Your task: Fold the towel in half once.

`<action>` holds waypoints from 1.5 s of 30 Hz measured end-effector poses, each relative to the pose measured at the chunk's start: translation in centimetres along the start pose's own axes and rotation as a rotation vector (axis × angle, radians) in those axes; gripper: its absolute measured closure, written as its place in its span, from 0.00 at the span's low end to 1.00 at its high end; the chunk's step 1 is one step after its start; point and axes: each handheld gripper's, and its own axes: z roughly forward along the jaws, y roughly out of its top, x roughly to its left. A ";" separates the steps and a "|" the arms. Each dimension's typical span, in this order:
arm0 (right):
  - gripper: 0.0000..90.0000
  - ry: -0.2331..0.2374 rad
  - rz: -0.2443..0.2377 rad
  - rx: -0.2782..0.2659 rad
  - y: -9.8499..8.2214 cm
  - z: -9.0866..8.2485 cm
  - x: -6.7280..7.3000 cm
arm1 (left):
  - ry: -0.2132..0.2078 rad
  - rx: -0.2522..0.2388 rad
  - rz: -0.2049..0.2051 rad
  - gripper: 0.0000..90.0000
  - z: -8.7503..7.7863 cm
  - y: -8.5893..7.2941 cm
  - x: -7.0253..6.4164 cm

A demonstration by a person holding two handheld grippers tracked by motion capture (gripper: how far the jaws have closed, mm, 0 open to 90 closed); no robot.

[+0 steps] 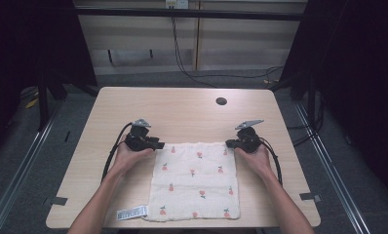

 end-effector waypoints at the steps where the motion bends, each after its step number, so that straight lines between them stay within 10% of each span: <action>1: 0.96 -0.004 0.005 0.005 0.0 0.0 0.0 | -0.009 -0.004 -0.010 0.66 0.2 0.0 0.0; 12: 0.96 0.007 0.005 0.001 -0.2 -0.1 0.1 | 0.022 0.020 0.017 0.64 0.5 -0.3 0.1; 18: 0.96 0.019 0.018 -0.016 0.0 -0.5 0.2 | -0.017 0.009 0.019 0.96 0.9 -0.4 -0.2; 45: 0.98 0.094 0.042 -0.261 1.5 -5.8 0.6 | -0.086 -0.167 0.078 0.96 -3.8 1.5 -1.7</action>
